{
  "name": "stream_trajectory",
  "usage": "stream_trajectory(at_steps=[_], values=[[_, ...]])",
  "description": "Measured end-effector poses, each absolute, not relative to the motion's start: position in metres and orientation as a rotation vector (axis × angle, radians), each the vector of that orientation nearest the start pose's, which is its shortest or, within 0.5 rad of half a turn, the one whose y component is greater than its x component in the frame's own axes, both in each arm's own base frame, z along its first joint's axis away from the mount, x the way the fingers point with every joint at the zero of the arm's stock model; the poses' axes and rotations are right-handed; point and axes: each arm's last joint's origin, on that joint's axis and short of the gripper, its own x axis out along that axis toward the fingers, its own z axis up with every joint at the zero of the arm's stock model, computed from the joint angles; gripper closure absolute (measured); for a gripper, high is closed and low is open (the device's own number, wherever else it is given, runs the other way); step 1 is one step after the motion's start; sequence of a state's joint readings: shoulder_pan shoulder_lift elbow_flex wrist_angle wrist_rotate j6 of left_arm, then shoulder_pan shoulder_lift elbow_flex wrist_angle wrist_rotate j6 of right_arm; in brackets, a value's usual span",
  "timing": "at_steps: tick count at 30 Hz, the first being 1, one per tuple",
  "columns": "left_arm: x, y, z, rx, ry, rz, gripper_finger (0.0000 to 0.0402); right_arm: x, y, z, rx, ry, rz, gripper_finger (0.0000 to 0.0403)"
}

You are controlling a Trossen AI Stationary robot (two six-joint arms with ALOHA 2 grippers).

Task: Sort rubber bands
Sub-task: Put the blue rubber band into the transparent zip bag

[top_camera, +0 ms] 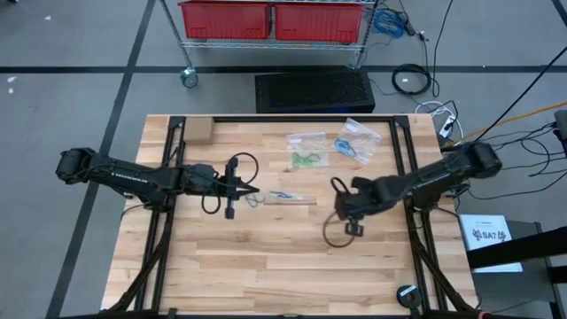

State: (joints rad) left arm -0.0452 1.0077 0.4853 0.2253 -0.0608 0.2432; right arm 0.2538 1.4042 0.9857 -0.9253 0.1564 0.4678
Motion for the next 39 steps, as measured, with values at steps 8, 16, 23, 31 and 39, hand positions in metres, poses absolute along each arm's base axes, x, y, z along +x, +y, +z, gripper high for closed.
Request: stream_trajectory(at_steps=[8, 16, 23, 31, 39], values=[[0.214, -0.008, 0.230, 0.256, 0.283, -0.021, 0.0398, 0.205, 0.059, 0.164, 0.232, 1.346, -0.251, 0.0317], [0.214, -0.008, 0.229, 0.256, 0.287, -0.024, 0.0398, 0.199, 0.052, 0.143, 0.164, 1.380, -0.401, 0.0155], [0.214, -0.008, 0.228, 0.256, 0.294, -0.028, 0.0398, 0.200, 0.041, 0.132, 0.136, 1.424, -0.505, 0.0095], [0.214, -0.008, 0.228, 0.256, 0.295, -0.028, 0.0398, 0.205, 0.007, 0.131, 0.219, 1.457, -0.528, 0.0100], [0.213, -0.008, 0.228, 0.256, 0.303, -0.029, 0.0398, 0.209, -0.010, 0.129, 0.385, 1.464, -0.431, 0.0152]])
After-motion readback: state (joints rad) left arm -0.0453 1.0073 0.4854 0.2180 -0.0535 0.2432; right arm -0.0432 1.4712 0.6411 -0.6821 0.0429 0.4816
